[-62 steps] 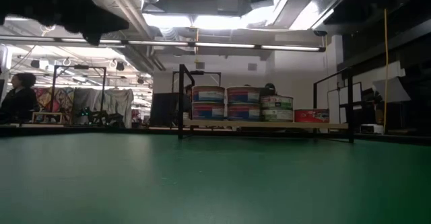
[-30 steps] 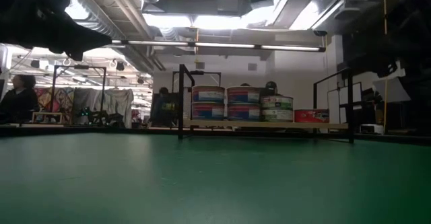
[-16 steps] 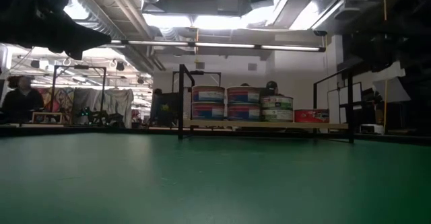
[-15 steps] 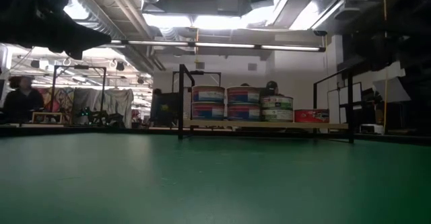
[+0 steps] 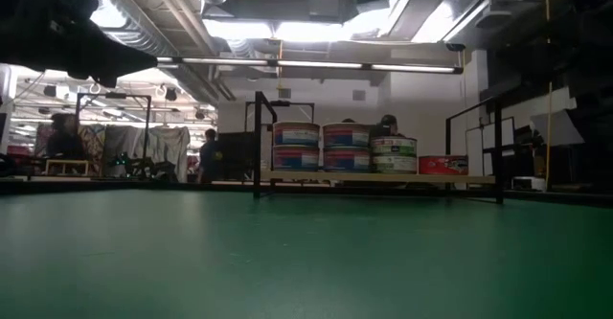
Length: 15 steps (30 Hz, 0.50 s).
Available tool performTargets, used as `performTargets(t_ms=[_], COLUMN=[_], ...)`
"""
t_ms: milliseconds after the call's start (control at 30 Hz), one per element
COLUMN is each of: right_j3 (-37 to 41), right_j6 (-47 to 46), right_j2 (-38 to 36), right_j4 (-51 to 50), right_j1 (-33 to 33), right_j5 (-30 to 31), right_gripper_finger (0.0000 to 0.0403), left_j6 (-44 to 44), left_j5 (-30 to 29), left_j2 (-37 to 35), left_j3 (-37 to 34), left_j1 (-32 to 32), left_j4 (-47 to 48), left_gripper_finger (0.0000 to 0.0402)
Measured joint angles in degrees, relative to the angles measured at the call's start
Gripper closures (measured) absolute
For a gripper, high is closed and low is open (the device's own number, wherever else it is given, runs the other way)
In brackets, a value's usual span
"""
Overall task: Stack canned seafood by type on shelf
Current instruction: Return to Home Position
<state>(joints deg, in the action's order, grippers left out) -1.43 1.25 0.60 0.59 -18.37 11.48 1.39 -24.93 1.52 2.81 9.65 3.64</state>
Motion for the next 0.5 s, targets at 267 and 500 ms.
performTargets(t_ms=[267, 500], right_j3=[0.04, 0.05], right_j6=[1.09, 4.98], right_j2=[0.0, 0.0], right_j4=[0.45, 0.77], right_j1=[0.02, 0.02], right_j5=[4.17, 9.25], right_gripper_finger=[0.0091, 0.0091], left_j6=[0.19, 0.14], left_j5=[0.0, 0.02], left_j2=[0.0, 0.0], left_j3=[0.0, 0.0], left_j1=[0.0, 0.0], left_j4=[0.01, 0.02], left_gripper_finger=[0.0396, 0.0396])
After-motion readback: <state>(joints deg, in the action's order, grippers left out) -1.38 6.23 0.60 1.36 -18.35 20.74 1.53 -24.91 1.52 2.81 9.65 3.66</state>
